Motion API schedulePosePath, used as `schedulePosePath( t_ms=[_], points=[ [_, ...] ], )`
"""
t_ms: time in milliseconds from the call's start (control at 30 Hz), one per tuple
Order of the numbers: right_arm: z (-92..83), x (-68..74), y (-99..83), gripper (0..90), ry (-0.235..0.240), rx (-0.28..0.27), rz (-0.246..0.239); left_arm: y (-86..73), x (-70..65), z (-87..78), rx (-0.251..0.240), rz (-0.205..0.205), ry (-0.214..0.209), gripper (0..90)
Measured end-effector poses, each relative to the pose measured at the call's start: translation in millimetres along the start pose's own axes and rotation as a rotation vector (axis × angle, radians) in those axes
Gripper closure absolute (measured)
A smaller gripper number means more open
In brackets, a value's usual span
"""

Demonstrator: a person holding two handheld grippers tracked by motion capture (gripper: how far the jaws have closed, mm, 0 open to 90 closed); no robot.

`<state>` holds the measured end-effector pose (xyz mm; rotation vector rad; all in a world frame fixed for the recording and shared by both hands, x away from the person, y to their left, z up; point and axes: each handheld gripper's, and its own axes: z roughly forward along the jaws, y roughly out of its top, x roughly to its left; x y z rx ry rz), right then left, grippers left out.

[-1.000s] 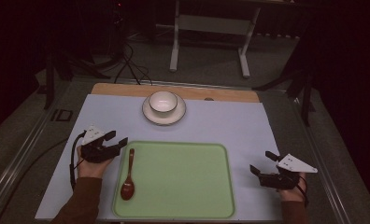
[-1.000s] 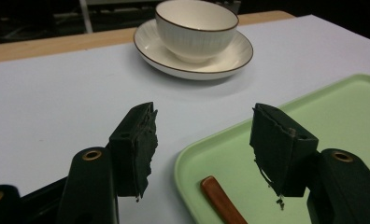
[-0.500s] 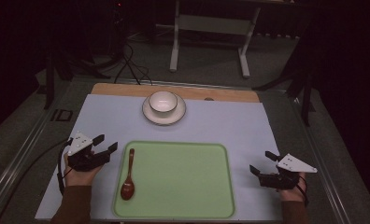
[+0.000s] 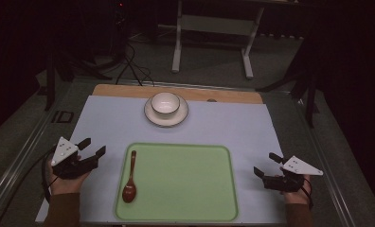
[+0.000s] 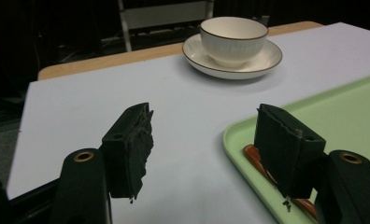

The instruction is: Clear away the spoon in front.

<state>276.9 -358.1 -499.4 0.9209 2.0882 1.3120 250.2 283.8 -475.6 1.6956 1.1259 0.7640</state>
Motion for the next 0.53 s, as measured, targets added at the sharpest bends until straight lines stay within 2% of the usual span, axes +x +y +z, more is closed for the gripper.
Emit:
schedulePosePath(
  t_ms=[233,533],
  points=[
    [-4.4,-0.8,1.1,14.0,0.000,-0.045,0.015,-1.6,5.2,-7.6,-0.027,-0.002,0.008,36.4],
    [-11.6,1.3,3.6,13.9,0.015,-0.109,0.043,-5.0,4.8,-15.6,-0.058,0.005,0.033,36.4]
  ],
)
